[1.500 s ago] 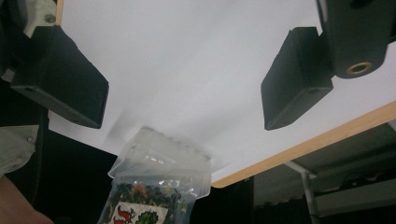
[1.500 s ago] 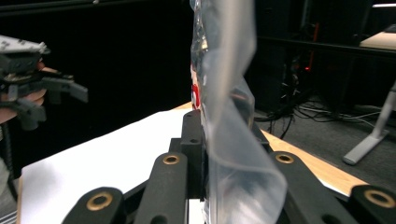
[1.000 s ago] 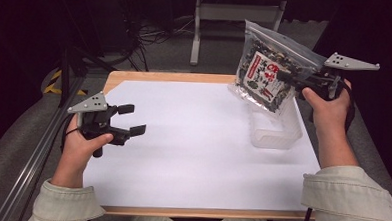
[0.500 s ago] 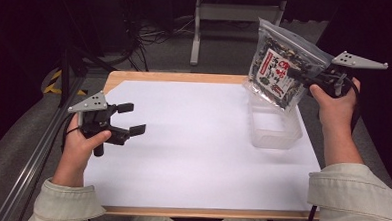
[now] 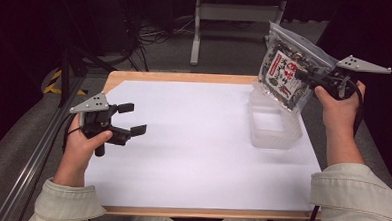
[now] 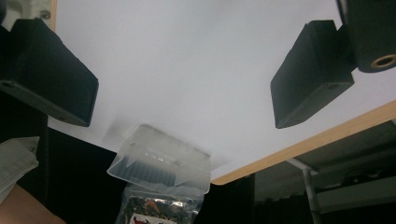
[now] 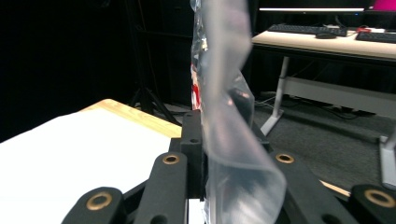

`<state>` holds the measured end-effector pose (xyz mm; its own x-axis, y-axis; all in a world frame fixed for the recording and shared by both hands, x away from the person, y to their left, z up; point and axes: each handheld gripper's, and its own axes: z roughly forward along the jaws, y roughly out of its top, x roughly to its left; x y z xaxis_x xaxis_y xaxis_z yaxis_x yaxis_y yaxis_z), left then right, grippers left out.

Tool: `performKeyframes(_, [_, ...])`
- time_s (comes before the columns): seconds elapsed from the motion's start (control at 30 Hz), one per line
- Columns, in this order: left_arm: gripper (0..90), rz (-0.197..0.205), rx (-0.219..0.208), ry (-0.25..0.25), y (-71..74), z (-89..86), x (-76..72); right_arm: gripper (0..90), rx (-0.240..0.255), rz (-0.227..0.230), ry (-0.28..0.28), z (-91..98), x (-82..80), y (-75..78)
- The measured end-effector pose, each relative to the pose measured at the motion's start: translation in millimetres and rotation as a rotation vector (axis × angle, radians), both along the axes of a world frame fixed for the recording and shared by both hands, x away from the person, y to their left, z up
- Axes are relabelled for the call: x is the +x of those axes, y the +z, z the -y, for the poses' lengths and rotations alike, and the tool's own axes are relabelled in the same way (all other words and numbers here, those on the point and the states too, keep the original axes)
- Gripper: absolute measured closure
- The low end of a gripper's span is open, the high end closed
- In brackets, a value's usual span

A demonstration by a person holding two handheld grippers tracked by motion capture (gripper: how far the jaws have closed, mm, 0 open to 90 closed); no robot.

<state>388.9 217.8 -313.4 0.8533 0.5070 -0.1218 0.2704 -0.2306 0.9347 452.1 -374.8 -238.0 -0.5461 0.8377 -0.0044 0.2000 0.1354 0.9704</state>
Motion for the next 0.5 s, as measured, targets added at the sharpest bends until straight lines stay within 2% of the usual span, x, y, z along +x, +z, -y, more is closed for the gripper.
performKeyframes(0.17, [8.4, -0.006, -0.002, -0.003, -0.4, 1.1, -0.4, 76.1, -0.015, -0.002, -0.018, 2.2, 1.3, -8.4])
performKeyframes(0.33, [8.4, -0.001, -0.008, 0.003, -0.1, -0.3, -0.6, 76.1, -0.038, -0.004, -0.002, 2.1, 2.6, -15.4])
performKeyframes(0.4, [8.4, 0.003, -0.005, 0.003, 0.1, -1.0, -0.4, 76.1, -0.045, -0.019, -0.004, 3.2, 3.2, -20.1])
performKeyframes(0.5, [8.4, 0.001, -0.005, 0.002, -0.2, -0.9, -0.4, 76.1, -0.04, -0.027, 0.004, 5.7, 3.0, -27.3])
